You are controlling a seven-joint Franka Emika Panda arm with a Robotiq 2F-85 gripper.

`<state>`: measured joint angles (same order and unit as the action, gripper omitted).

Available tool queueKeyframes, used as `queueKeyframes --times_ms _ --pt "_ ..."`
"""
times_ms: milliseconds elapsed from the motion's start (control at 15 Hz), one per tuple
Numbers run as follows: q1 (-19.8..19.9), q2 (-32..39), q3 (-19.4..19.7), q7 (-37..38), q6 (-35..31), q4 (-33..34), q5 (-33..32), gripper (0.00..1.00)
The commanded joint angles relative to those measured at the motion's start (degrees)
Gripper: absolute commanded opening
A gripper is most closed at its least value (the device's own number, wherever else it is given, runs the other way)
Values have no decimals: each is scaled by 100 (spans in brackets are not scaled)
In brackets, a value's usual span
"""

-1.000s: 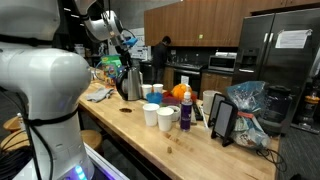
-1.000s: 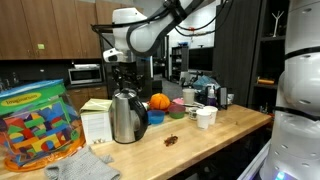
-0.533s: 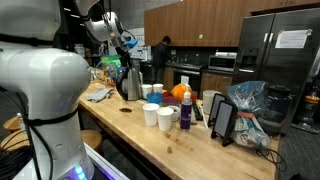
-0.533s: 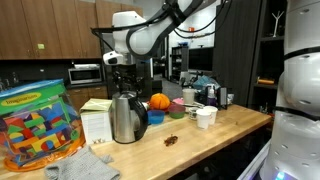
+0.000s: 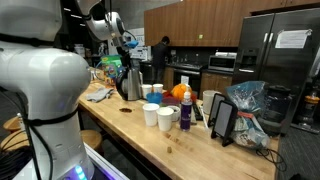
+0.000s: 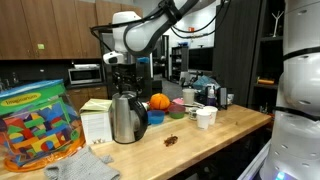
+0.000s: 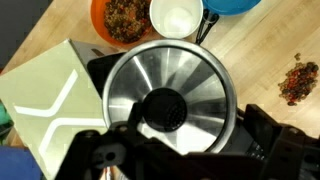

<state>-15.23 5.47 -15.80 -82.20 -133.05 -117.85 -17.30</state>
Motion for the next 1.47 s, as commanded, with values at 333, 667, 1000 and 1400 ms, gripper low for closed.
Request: queueKeyframes --times_ms 333,667,1000,1400 --pt "-86 244 -59 6 531 273 -28 100" --pt "-211 -1 -130 142 983 391 -281 100" --pt "-348 -277 -189 507 1047 417 -916 100" --pt "-325 -779 -205 754 1012 285 -1045 100"
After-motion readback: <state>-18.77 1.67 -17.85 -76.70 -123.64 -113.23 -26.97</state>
